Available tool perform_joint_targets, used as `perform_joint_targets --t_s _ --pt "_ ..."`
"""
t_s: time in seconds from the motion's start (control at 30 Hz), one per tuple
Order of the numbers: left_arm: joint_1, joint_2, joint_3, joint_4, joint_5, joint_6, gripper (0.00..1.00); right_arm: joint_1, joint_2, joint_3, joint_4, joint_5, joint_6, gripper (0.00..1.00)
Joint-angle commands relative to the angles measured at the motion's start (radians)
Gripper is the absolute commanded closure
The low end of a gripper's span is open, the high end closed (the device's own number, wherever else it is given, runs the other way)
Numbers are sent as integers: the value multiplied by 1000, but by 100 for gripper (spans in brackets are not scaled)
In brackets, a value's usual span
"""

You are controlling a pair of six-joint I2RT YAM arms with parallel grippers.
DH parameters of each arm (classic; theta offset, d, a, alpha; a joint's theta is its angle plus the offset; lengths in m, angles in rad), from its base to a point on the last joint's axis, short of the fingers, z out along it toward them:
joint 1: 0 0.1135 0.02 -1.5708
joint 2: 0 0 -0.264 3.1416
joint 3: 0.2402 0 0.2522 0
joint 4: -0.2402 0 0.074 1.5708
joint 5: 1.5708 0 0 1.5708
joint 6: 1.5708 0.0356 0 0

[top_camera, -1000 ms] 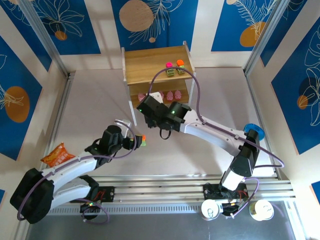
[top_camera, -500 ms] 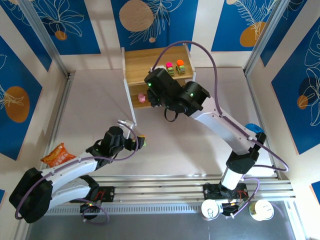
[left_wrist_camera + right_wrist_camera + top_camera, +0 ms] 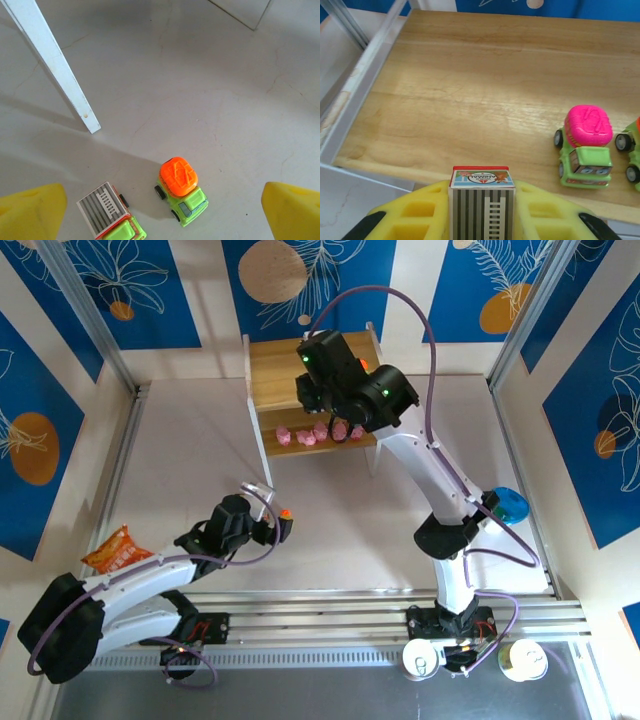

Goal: Place and organize the plastic toys onto the shelf

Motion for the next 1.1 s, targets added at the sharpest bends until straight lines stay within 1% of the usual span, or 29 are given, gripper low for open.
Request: perform_joint_targets --t_s 0.0,0.33,0.77,1.07 --pt "-11 10 17 17 -8 17 0 -22 16 21 15 -37 -39 76" --pt "-12 15 21 16 -13 18 0 -48 60 46 66 -30 -90 76" --pt "-10 18 24 14 -13 16 0 -84 98 91 66 -34 -109 76" --pt "-11 21 26 13 -14 16 0 -86 120 107 62 -45 -117 75"
